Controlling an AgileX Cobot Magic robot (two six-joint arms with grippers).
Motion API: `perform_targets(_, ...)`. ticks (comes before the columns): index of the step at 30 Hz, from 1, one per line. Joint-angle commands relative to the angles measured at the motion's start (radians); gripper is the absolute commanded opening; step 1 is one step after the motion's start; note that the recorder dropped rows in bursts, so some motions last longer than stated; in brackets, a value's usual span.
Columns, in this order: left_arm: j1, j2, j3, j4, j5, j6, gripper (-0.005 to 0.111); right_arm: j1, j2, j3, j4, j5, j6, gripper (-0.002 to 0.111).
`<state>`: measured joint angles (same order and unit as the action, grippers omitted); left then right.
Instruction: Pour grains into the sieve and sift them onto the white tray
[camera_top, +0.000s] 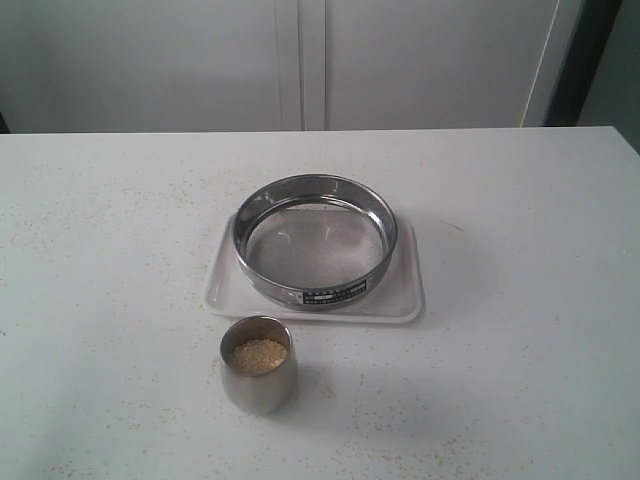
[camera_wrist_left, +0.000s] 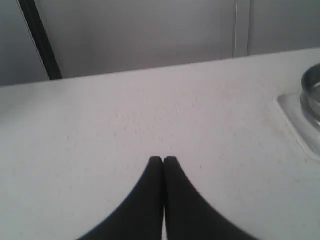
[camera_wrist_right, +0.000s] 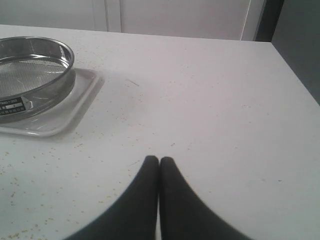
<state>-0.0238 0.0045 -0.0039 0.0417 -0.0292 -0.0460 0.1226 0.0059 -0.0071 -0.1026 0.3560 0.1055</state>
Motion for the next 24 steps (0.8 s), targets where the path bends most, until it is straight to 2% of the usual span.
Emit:
perform_targets(1, 0.003, -0.004, 0.004, -0.003, -0.201, -0.001, 0.000, -0.004, -0.006, 0.007, -0.001, -0.014, 0.003, 0.000)
perform_targets(3, 0.003, -0.004, 0.004, -0.003, -0.295, -0.001, 0.000, -0.004, -0.006, 0.007, -0.001, -0.014, 0.003, 0.000)
perform_targets(6, 0.003, -0.004, 0.004, -0.003, -0.343, -0.001, 0.000, -0.004, -0.006, 0.007, -0.001, -0.014, 0.003, 0.000)
perform_targets(24, 0.003, -0.004, 0.004, -0.003, -0.345, -0.001, 0.000, -0.004, -0.006, 0.007, -0.001, -0.014, 0.003, 0.000)
